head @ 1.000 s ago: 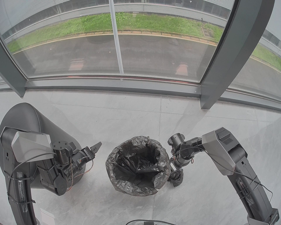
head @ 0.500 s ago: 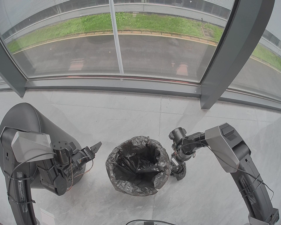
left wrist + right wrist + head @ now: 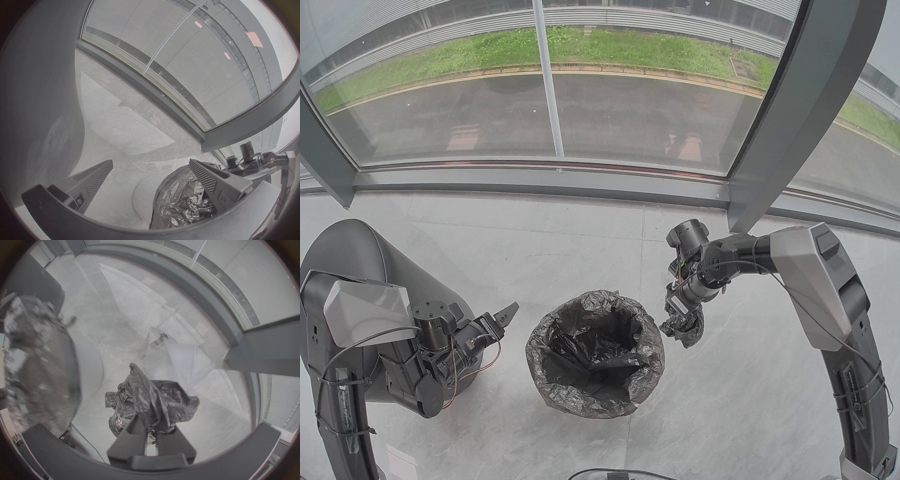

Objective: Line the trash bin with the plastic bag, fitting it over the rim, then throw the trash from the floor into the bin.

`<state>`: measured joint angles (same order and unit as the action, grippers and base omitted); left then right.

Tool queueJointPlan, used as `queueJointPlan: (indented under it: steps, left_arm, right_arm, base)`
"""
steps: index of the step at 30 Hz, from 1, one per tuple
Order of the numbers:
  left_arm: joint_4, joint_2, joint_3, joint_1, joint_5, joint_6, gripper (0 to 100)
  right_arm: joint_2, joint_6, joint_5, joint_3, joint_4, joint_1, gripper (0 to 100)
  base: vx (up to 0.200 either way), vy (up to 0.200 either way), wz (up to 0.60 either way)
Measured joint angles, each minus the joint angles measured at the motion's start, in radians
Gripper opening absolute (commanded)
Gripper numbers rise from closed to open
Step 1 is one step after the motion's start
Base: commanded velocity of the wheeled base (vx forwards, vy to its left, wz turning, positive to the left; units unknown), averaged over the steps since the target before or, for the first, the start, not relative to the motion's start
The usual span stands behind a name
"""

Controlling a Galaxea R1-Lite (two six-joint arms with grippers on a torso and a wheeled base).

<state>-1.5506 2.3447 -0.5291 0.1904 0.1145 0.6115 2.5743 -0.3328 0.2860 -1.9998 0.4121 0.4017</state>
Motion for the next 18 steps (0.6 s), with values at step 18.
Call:
queueJointPlan:
  steps: [18]
  left_arm:
    - [-0.001,0.000,0.016,0.023,-0.013,-0.003,100]
  right_arm:
    - [-0.338,-0.041,0.113,0.000,0.135,0.173,0]
  base:
    - [0.000,0.000,0.00]
